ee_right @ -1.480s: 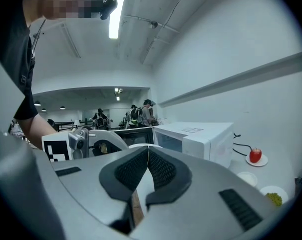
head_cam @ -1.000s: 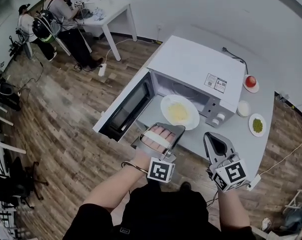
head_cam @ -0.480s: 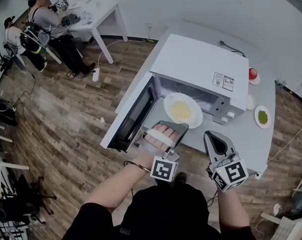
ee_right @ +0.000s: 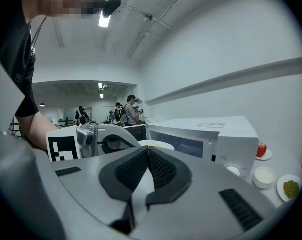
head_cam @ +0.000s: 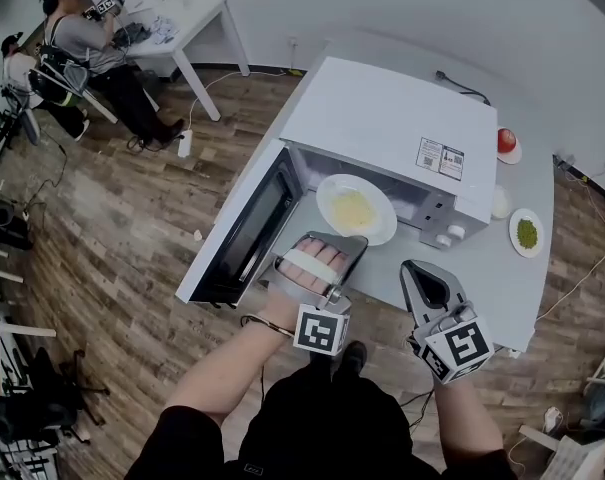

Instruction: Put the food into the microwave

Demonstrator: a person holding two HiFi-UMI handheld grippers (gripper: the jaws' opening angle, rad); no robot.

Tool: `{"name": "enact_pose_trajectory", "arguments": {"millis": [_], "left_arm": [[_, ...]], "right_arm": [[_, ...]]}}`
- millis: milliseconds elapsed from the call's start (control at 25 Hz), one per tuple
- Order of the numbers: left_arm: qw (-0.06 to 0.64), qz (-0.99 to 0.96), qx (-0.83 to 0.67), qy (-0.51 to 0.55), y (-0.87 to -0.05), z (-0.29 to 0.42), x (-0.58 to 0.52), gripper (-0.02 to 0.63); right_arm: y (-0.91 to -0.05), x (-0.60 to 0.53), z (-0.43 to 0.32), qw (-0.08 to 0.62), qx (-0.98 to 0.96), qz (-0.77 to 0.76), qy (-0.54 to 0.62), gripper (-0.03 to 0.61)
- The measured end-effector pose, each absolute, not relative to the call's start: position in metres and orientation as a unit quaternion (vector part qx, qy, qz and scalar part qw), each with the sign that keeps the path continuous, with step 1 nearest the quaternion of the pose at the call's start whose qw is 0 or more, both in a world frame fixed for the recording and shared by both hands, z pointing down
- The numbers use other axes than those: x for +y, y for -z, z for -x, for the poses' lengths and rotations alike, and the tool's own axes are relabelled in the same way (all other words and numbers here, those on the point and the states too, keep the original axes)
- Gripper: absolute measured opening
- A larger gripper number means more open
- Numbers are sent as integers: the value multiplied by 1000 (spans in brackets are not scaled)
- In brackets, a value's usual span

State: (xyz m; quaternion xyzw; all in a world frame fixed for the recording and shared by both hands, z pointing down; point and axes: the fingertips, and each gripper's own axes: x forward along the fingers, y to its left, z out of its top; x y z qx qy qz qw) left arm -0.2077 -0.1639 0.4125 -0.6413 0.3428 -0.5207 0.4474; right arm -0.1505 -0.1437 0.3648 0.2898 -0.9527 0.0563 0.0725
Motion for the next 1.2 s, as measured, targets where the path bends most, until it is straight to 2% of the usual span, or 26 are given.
{"name": "enact_pose_trajectory", "arguments": {"millis": [520,1200], "left_arm": [[473,644,351,488,-480,209,-219,15],[464,657,336,490,-532,211,-262,15]], "right_arm": [[-409,-159,171,69,-950,-302,-35,14],[-437,-169,176,72,-943,-320,-52,14]]}}
